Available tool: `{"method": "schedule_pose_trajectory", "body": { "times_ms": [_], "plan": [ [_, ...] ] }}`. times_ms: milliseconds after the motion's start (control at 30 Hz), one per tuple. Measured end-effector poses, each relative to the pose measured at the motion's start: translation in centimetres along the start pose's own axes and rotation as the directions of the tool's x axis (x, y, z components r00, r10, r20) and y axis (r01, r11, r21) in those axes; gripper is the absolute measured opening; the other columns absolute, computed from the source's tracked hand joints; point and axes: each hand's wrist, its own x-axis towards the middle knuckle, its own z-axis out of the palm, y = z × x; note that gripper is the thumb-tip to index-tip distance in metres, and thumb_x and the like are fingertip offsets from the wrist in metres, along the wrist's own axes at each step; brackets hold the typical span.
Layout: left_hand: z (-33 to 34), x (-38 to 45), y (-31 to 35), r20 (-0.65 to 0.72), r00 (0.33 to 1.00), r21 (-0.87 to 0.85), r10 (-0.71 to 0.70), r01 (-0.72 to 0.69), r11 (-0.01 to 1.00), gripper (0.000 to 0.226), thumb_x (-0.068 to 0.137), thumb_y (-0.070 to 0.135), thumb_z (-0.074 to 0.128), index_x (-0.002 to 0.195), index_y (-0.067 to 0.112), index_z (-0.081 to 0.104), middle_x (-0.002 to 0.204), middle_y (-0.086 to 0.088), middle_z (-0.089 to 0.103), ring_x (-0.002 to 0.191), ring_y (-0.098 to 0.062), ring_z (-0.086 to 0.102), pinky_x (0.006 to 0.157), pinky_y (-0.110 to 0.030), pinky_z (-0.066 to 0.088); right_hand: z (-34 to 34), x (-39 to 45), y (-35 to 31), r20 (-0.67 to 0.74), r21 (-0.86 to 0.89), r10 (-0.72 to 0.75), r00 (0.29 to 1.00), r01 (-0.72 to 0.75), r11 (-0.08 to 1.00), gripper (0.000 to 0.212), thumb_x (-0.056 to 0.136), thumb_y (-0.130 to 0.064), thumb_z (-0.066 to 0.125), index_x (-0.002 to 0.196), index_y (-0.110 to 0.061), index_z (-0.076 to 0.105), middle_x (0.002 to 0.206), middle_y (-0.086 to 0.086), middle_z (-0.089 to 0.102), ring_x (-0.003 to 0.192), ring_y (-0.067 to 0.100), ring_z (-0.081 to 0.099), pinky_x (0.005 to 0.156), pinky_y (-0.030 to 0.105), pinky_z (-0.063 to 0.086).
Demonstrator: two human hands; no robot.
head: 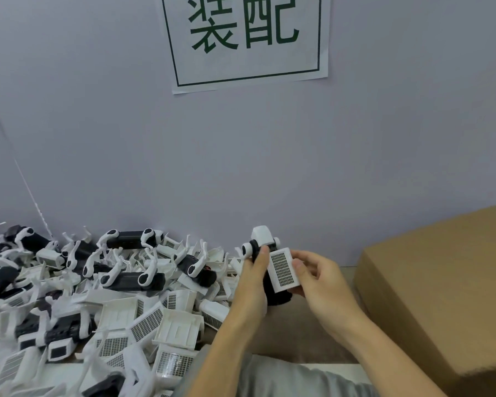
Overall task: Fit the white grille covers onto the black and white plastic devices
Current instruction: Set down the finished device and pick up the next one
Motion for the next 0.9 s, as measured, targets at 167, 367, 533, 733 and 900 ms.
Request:
{"method": "schedule_pose_trajectory", "body": {
  "times_ms": [167,367,533,733,900],
  "plan": [
    [-0.1,0.3,-1.1,0.004,0.999,0.118,0.051,-0.051,0.992,0.021,0.101,0.023,0.057,0.121,0.024,0.06,0.103,0.003,0.077,0.093,-0.008,0.073,0.066,-0.019,0.056,0.0,-0.2,0.0,-0.045,-0.211,-0.112,0.993,0.1,0.972,0.023,0.104,-0.016,0.048,0.111,-0.025,0.068,0.098,-0.007,0.073,0.088,0.006,0.07,0.073,0.018,0.056],
    [-0.3,0.5,-1.7,-0.008,0.994,0.261,0.11,-0.104,0.96,0.024,0.1,0.031,0.058,0.124,0.024,0.058,0.11,0.008,0.074,0.101,-0.001,0.069,0.09,-0.022,0.053,0.0,-0.7,0.1,0.078,-0.5,-0.231,0.97,0.238,0.833,0.017,0.098,-0.032,0.054,0.096,-0.031,0.071,0.085,-0.01,0.07,0.087,0.008,0.063,0.076,0.03,0.053],
    [-0.3,0.7,-1.8,-0.01,0.999,0.195,0.046,-0.043,0.98,0.023,0.102,0.034,0.053,0.124,0.026,0.057,0.103,0.008,0.077,0.096,-0.004,0.072,0.077,-0.018,0.056,-0.1,-0.8,0.2,0.111,-0.489,-0.239,0.965,0.263,0.832,0.014,0.091,-0.039,0.065,0.081,-0.029,0.067,0.075,-0.008,0.068,0.071,0.007,0.063,0.058,0.02,0.047],
    [-0.2,0.7,-1.8,0.003,0.998,0.137,0.061,-0.061,0.989,0.028,0.103,0.034,0.051,0.13,0.027,0.053,0.108,0.008,0.075,0.1,-0.003,0.071,0.087,-0.021,0.055,-0.3,-0.8,0.1,0.012,-0.434,-0.271,0.962,0.249,0.866,0.017,0.089,-0.046,0.062,0.088,-0.032,0.071,0.081,-0.01,0.071,0.078,0.006,0.066,0.066,0.028,0.055],
    [0.3,0.3,-1.8,0.091,0.993,0.144,0.078,-0.09,0.985,0.027,0.103,0.034,0.05,0.128,0.026,0.053,0.109,0.004,0.076,0.102,-0.011,0.072,0.078,-0.024,0.057,0.0,-0.8,0.5,0.077,-0.571,-0.274,0.959,0.267,0.776,0.016,0.089,-0.047,0.059,0.079,-0.035,0.061,0.077,-0.01,0.062,0.076,0.004,0.057,0.061,0.021,0.043]
  ]
}}
